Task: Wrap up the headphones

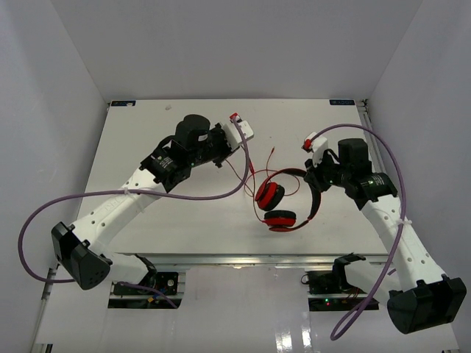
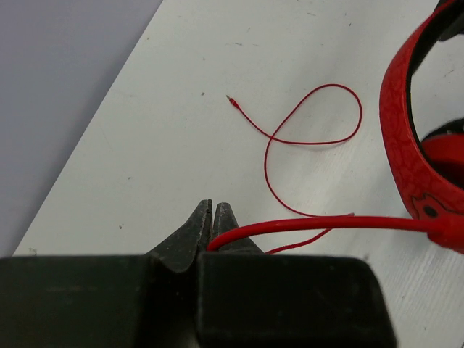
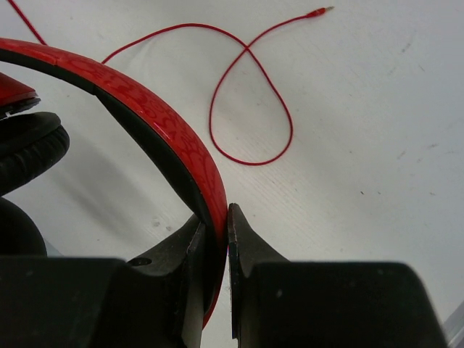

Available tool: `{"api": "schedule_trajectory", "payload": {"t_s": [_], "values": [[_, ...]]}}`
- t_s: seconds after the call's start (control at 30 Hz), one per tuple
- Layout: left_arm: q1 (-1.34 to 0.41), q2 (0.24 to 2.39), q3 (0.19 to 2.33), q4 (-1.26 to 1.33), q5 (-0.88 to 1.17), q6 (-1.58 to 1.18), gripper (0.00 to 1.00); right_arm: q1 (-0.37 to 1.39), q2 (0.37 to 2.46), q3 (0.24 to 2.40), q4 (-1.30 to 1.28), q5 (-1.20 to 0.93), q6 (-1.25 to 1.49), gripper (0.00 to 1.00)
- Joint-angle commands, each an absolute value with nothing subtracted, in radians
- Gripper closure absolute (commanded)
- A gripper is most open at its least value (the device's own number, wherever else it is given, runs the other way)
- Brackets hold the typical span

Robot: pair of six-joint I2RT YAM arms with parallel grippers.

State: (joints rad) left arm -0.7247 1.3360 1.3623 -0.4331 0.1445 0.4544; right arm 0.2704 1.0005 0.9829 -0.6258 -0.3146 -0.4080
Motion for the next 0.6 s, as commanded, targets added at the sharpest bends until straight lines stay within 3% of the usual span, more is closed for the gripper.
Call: {"api": "schedule_trajectory", "payload": {"t_s": [0.0, 0.57], "values": [[-0.738, 1.39, 1.478, -0.47, 0.174, 0.452, 1.0, 0.337, 1.027, 1.029, -0.557, -0.395, -0.378, 0.92], [-0.755, 1.601, 1.605, -0.428, 0.2, 0.477, 1.0, 0.388, 0.978, 1.001, -0.533, -0.516, -0.406, 0.92]]}}
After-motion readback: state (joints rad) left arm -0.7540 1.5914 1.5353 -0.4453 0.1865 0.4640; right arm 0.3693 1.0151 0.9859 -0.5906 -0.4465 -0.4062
